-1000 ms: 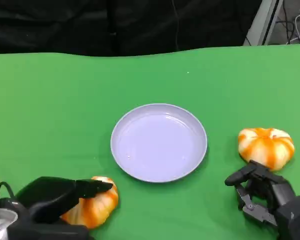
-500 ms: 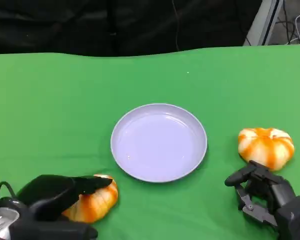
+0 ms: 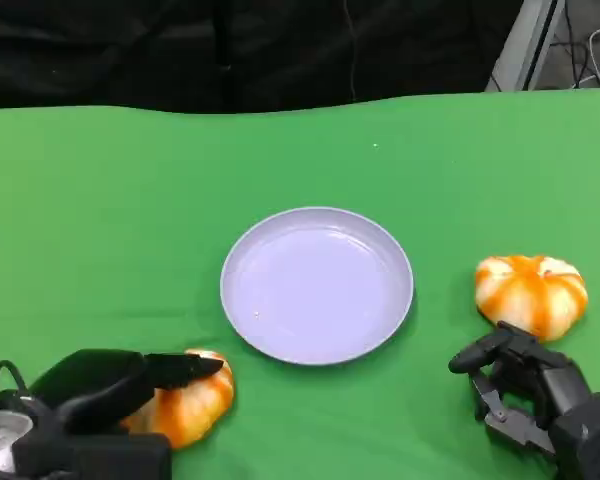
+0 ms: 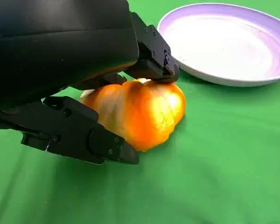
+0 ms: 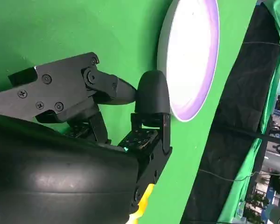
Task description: Grasp the bread from the table and place it into the plate.
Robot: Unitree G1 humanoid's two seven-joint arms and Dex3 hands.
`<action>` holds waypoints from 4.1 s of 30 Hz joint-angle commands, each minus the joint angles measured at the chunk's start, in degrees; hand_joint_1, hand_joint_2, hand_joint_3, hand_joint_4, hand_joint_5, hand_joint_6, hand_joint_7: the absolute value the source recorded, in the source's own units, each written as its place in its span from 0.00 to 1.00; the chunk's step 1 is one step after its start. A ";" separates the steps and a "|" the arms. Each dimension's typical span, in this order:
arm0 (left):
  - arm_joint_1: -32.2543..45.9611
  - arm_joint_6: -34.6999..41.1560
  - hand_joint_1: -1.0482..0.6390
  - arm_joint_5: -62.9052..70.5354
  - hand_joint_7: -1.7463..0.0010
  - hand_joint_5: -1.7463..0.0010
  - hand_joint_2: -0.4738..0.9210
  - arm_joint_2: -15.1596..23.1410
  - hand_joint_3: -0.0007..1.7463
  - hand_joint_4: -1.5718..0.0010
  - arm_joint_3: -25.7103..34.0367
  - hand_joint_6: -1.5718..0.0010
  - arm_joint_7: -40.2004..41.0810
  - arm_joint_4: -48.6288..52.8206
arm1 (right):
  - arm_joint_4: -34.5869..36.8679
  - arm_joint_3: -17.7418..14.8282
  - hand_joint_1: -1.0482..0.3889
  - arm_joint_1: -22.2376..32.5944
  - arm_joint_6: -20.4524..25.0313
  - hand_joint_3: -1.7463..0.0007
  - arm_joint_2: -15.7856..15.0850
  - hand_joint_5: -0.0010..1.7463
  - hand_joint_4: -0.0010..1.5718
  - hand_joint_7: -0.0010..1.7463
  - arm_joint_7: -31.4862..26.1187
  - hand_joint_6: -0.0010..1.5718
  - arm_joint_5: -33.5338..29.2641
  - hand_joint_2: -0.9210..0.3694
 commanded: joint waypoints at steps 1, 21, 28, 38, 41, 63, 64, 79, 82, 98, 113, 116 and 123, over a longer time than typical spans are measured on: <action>1.13 2.51 0.62 0.26 1.00 1.00 0.95 1.82 0.00 0.63 -0.51 0.71 -2.30 0.20 | -0.30 -0.26 0.61 0.92 0.65 0.60 -0.82 1.00 0.47 0.76 -0.26 0.46 -0.08 0.08; -0.63 -4.38 0.58 6.21 0.96 0.37 1.00 -3.15 0.06 0.38 -1.23 0.13 24.77 12.20 | -0.16 -0.34 0.60 0.76 0.41 0.59 -0.73 1.00 0.47 0.75 -0.29 0.47 -0.14 0.08; -1.59 -8.14 0.56 6.97 0.73 0.04 0.99 -4.50 0.08 0.55 -1.22 0.21 32.84 16.40 | -0.13 -0.40 0.61 0.77 0.37 0.60 -0.70 1.00 0.47 0.75 0.03 0.47 0.16 0.08; -2.07 -11.99 0.55 8.64 0.38 0.02 0.74 -5.32 0.50 0.52 -0.90 0.40 42.87 18.92 | -0.26 -0.39 0.61 0.74 0.70 0.60 -0.64 1.00 0.48 0.75 0.19 0.47 0.30 0.08; -1.91 -12.28 0.55 8.69 0.37 0.01 0.73 -5.27 0.51 0.52 -0.84 0.41 43.81 18.57 | -0.18 -0.34 0.62 0.71 0.57 0.59 -0.71 1.00 0.47 0.75 0.06 0.47 0.13 0.09; 1.94 -13.43 0.59 8.95 0.37 0.07 0.69 -4.41 0.50 0.46 2.65 0.38 47.08 6.87 | 0.44 -0.27 0.60 0.39 0.80 0.60 -0.50 1.00 0.46 0.76 -0.49 0.46 -0.02 0.08; 2.07 -13.40 0.58 9.25 0.37 0.07 0.68 -4.36 0.51 0.46 2.87 0.38 47.19 6.10 | 0.51 -0.27 0.61 0.34 0.83 0.60 -0.50 1.00 0.46 0.76 -0.41 0.46 0.02 0.08; -0.30 -17.71 0.55 12.06 0.37 0.10 0.60 -4.67 0.62 0.44 4.13 0.38 50.46 2.95 | 1.03 -0.19 0.61 0.05 0.81 0.61 -0.43 1.00 0.47 0.76 -0.42 0.46 0.02 0.08; -1.13 -18.81 0.54 12.40 0.39 0.12 0.60 -5.01 0.64 0.43 4.05 0.38 51.41 3.63 | 1.06 -0.18 0.61 0.07 0.88 0.61 -0.37 1.00 0.47 0.76 -0.51 0.46 0.00 0.08; -6.02 -21.10 0.50 14.61 0.34 0.09 0.66 -7.80 0.58 0.48 2.07 0.43 53.36 6.65 | 1.06 0.24 0.60 -0.08 0.96 0.62 -0.42 1.00 0.47 0.76 -1.68 0.45 -1.11 0.07; -17.73 -24.73 0.50 17.22 0.32 0.07 0.64 -11.83 0.61 0.49 -4.62 0.44 59.66 23.89 | 0.66 0.21 0.60 0.16 1.37 0.62 0.12 1.00 0.47 0.76 -1.93 0.45 -1.13 0.07; -18.97 -24.96 0.52 17.48 0.31 0.06 0.63 -12.42 0.61 0.49 -5.73 0.44 60.66 25.90 | 0.44 0.37 0.60 0.24 1.54 0.63 0.03 1.00 0.46 0.76 -2.35 0.45 -1.64 0.06; -20.21 -24.96 0.52 17.53 0.24 0.02 0.61 -12.57 0.62 0.51 -7.23 0.48 62.19 27.75 | 0.33 0.44 0.59 0.26 1.57 0.63 -0.03 1.00 0.47 0.76 -2.57 0.45 -1.88 0.06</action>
